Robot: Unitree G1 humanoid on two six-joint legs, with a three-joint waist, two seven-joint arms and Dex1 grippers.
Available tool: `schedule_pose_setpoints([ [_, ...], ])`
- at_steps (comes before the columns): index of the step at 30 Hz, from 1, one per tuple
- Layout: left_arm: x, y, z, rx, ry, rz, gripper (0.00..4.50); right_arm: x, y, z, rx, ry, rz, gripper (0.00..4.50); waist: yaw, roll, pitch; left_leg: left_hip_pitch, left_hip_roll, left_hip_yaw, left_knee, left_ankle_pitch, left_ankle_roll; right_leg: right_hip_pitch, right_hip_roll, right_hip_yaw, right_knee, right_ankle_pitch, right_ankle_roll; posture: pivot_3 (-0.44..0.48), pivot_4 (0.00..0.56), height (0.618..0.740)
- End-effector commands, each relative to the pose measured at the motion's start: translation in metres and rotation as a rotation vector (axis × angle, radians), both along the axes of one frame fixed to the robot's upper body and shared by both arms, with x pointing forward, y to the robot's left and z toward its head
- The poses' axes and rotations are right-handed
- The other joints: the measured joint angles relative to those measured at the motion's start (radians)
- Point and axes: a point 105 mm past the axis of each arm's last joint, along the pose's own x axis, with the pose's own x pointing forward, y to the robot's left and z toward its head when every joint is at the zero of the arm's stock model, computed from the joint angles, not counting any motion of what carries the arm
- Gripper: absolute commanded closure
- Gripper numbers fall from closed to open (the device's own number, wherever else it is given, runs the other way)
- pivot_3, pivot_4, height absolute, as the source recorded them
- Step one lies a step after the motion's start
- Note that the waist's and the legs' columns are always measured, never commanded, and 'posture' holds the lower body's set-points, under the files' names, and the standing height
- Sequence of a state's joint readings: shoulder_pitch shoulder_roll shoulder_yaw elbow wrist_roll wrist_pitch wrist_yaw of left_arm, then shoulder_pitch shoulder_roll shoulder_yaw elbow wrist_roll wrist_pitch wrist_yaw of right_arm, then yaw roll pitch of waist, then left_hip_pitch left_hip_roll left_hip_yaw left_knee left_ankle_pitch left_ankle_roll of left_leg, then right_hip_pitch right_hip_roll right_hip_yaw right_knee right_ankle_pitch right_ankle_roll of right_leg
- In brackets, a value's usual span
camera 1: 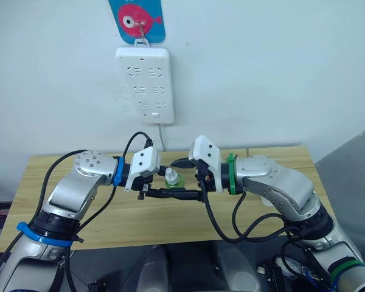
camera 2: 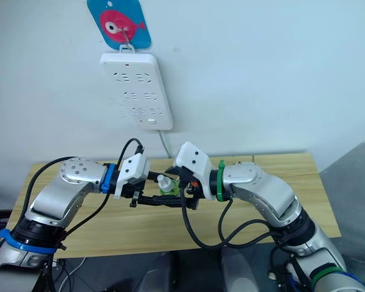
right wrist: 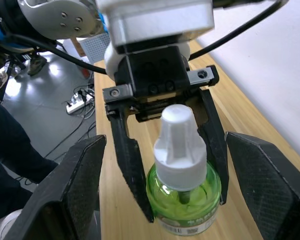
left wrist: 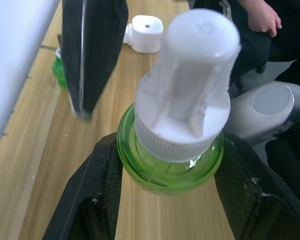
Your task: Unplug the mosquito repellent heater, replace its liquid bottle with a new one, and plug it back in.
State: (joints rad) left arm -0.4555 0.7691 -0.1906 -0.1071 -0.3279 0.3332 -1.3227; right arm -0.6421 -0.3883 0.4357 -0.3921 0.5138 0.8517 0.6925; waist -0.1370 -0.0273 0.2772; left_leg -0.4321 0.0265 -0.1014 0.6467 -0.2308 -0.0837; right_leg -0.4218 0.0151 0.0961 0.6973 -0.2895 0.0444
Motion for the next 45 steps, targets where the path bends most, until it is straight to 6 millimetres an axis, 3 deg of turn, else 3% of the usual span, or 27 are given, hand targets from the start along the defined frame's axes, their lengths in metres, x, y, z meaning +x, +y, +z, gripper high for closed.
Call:
schedule_pose_setpoints([
  [1, 0.0, -0.005, 0.01, -0.01, -0.048, -0.028, 2.27, -0.002, 0.004, 0.003, 0.019, -0.037, 0.024, 0.69, -0.002, 0.0, -0.003, 0.0, 0.0, -0.001, 0.0, 0.0, 0.001, 0.0, 0.0, 0.0, 0.001, 0.0, -0.001, -0.147, 0.153, 0.74],
  [4, 0.001, -0.005, 0.012, -0.01, -0.054, -0.032, 2.27, -0.001, 0.004, 0.002, 0.023, -0.038, 0.022, 1.44, -0.004, 0.0, -0.01, 0.001, 0.0, -0.001, 0.0, 0.001, 0.002, 0.0, 0.001, -0.001, 0.002, 0.001, -0.002, -0.146, 0.151, 0.74],
  [9, 0.001, -0.005, 0.012, -0.008, -0.059, -0.032, 2.27, 0.0, 0.004, 0.002, 0.035, -0.027, 0.023, 3.26, -0.005, 0.0, -0.022, 0.001, 0.0, -0.003, 0.0, 0.002, 0.002, 0.0, 0.001, -0.002, 0.003, 0.002, -0.002, -0.147, 0.147, 0.74],
  [10, 0.001, -0.005, 0.012, -0.007, -0.063, -0.033, 2.27, 0.0, 0.003, 0.002, 0.033, -0.028, 0.024, 3.37, -0.005, 0.0, -0.024, 0.001, 0.0, -0.003, 0.0, 0.002, 0.002, 0.0, 0.001, -0.003, 0.003, 0.002, -0.002, -0.147, 0.146, 0.74],
  [22, 0.005, -0.007, 0.025, -0.179, -0.029, 0.037, 2.27, 0.003, -0.001, 0.011, 0.07, -0.076, 0.02, 3.37, -0.009, 0.001, -0.041, 0.002, -0.001, -0.004, 0.001, 0.003, 0.002, 0.0, 0.001, -0.003, 0.007, 0.002, -0.002, -0.152, 0.135, 0.74],
  [23, 0.005, -0.005, 0.024, -0.169, -0.037, 0.038, 1.55, 0.003, -0.001, 0.014, 0.083, -0.078, 0.017, 3.37, -0.009, 0.001, -0.044, 0.003, -0.001, -0.004, 0.001, 0.003, 0.002, 0.0, 0.001, -0.003, 0.008, 0.002, -0.003, -0.153, 0.131, 0.74],
  [28, 0.005, 0.003, 0.018, -0.136, -0.032, 0.048, 0.03, 0.008, -0.007, 0.025, 0.123, -0.103, -0.009, 3.37, -0.013, 0.001, -0.053, 0.007, -0.002, -0.003, 0.0, 0.005, 0.0, 0.002, 0.002, -0.001, 0.013, 0.001, -0.003, -0.161, 0.113, 0.74],
  [34, -0.004, -0.001, 0.018, -0.169, 0.043, 0.035, 0.0, 0.011, -0.02, 0.037, 0.156, -0.076, -0.029, 3.37, -0.019, 0.0, -0.074, 0.009, -0.003, -0.003, 0.0, 0.007, 0.0, 0.002, 0.002, -0.001, 0.016, 0.001, -0.003, -0.168, 0.099, 0.74],
  [45, 0.003, -0.023, 0.041, -0.289, 0.094, 0.014, 0.0, 0.005, -0.021, 0.04, 0.16, -0.057, 0.008, 3.37, -0.045, 0.0, -0.1, 0.011, -0.004, -0.004, -0.001, 0.007, 0.0, 0.004, 0.003, -0.001, 0.016, 0.001, -0.003, -0.172, 0.079, 0.74],
])
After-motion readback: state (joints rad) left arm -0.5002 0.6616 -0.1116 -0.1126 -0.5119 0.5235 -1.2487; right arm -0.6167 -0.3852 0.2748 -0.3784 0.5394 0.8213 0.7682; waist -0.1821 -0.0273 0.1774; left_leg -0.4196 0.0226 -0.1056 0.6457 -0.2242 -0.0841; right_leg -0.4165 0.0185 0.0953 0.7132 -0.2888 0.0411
